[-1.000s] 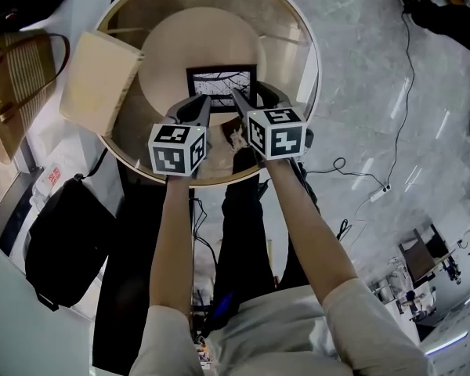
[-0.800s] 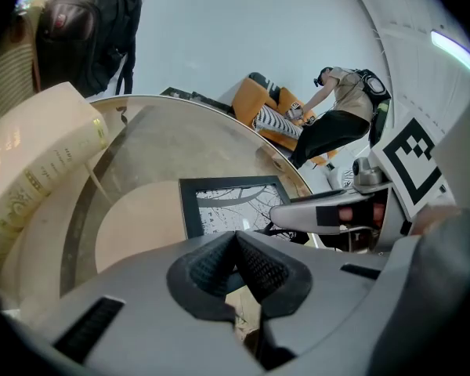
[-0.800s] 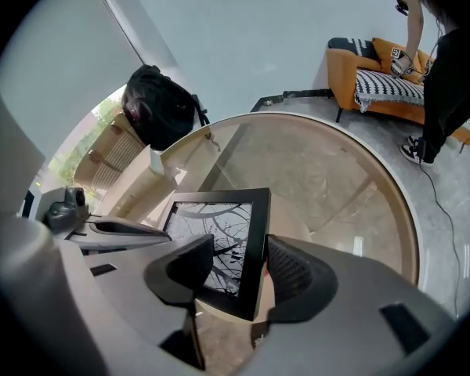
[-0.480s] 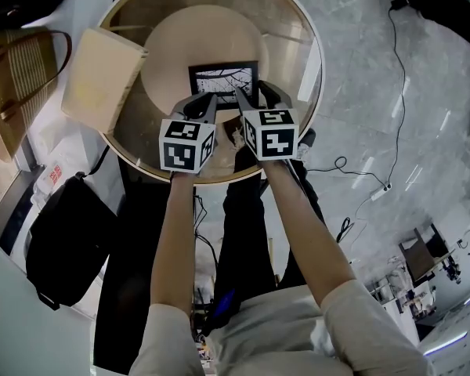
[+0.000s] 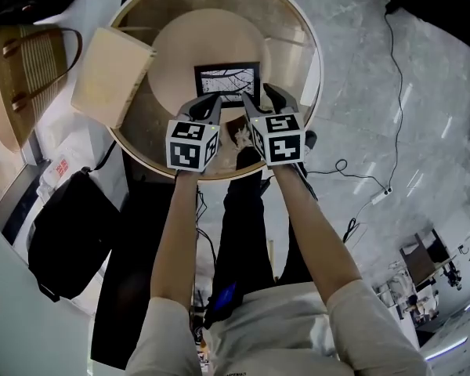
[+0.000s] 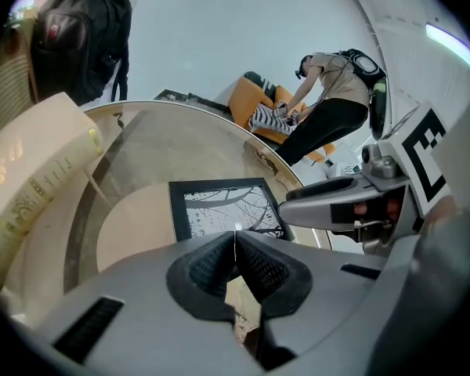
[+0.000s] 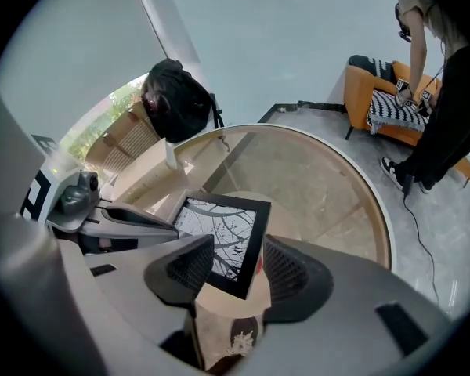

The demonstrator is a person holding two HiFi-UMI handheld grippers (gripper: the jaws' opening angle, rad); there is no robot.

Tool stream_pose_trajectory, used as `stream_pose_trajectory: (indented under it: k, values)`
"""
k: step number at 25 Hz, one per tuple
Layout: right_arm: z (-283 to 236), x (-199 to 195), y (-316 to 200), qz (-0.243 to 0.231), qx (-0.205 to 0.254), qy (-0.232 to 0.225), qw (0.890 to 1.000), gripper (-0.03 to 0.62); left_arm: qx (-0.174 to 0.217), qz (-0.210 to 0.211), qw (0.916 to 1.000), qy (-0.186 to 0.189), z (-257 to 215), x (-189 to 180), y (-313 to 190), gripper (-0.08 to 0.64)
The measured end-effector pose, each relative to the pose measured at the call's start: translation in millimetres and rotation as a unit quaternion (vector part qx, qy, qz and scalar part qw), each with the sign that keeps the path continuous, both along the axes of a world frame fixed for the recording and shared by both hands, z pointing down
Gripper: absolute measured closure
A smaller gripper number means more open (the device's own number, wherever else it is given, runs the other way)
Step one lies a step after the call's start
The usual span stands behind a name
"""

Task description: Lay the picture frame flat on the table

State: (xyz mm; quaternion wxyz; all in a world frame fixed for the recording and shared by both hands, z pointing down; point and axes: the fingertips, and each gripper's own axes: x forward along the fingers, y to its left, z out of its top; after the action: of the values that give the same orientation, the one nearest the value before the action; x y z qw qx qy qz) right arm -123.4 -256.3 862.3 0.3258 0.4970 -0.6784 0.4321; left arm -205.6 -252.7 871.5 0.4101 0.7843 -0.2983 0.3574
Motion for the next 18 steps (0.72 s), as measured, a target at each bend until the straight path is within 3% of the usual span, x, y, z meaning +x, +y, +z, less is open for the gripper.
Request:
stream_pose_trajectory:
  k: [11, 18]
  values:
    - [-33.6, -11.9, 7.0, -0.027, 0.002, -0.005, 1.0, 0.387, 0.013, 0.009, 0.9999, 0.001, -49.9, 5.1, 1.9, 0.537]
    - [-108.0, -18.0, 16.8, -0.07, -0.004, 0.013, 0.997, 0.387, 0.018, 0.019, 0.9996, -0.012, -120.3, -4.6, 6.6, 0.537]
